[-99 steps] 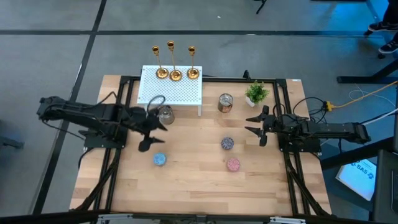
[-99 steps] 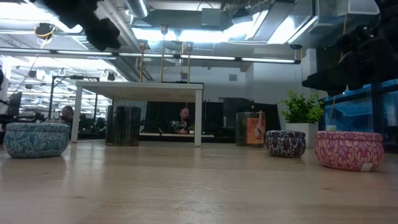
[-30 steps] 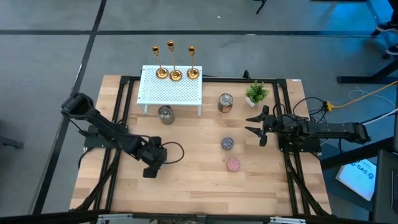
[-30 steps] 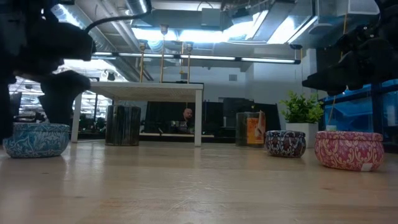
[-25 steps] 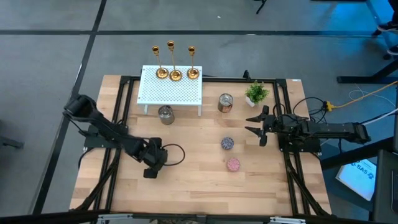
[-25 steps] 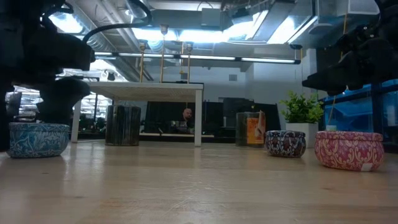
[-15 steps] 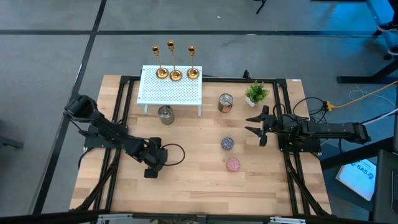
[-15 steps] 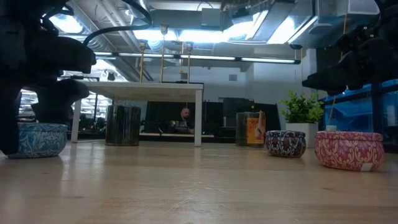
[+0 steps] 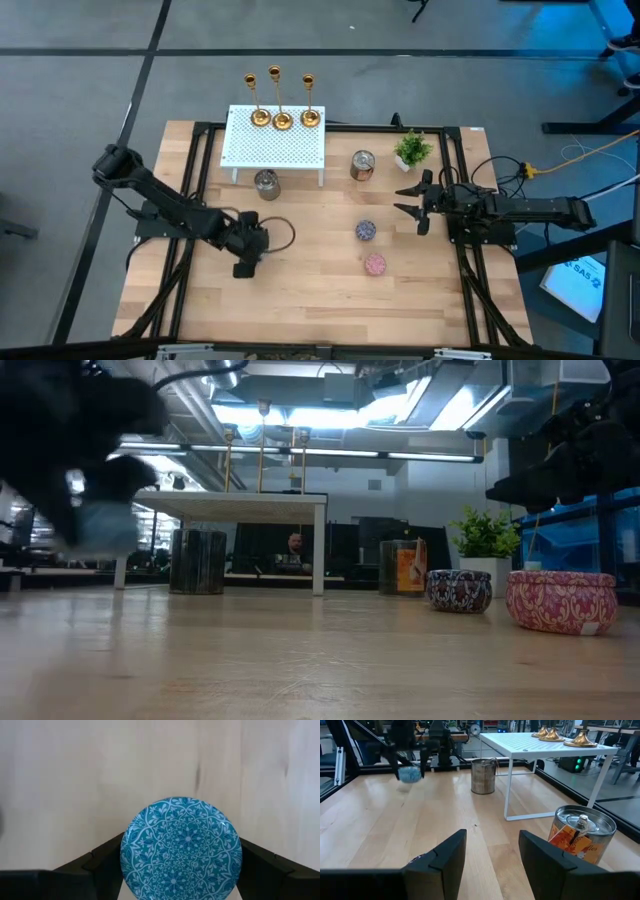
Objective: Pick & Place candle stick holders
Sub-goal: Put the blue patterned candle tin on the shelf
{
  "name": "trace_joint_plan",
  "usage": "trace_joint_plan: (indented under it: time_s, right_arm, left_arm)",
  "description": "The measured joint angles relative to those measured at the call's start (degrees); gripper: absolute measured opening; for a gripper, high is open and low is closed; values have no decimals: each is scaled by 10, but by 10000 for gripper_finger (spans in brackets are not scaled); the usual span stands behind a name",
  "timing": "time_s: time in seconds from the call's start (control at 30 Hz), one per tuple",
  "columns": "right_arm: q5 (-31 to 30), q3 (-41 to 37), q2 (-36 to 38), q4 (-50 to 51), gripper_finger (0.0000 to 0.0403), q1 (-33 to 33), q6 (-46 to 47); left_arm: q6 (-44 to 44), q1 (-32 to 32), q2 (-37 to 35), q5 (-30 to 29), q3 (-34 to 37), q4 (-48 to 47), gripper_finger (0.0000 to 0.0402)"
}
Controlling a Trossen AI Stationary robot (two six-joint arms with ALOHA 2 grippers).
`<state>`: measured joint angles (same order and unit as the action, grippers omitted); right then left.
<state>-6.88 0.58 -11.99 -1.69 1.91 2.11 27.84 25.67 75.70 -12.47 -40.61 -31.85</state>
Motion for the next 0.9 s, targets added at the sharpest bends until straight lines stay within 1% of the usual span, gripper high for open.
trace_joint_plan:
  time_s: [0.13,0.27,0.37,0.53,0.7,0.77,0.9]
  right_arm:
    - [0,0,0,0,185,0,0]
    - [0,0,0,0,185,0,0]
    - [0,0,0,0,185,0,0]
    - [0,0,0,0,185,0,0]
    - [0,0,0,0,185,0,0]
    - [0,0,0,0,185,0,0]
    - [0,0,0,0,185,0,0]
  left_arm:
    - [-5,-48,-35,-6,-29,-13,290]
    - [-2,-100,-59,-44,-67,-69,290]
    - [4,-150,-70,-70,-109,-138,290]
    - [-7,-251,-85,-72,-193,-245,290]
    - [-35,-358,-96,-78,-262,-296,290]
    - [-40,-402,-100,-83,-274,-307,290]
    - [-42,-490,-104,-85,-277,-335,290]
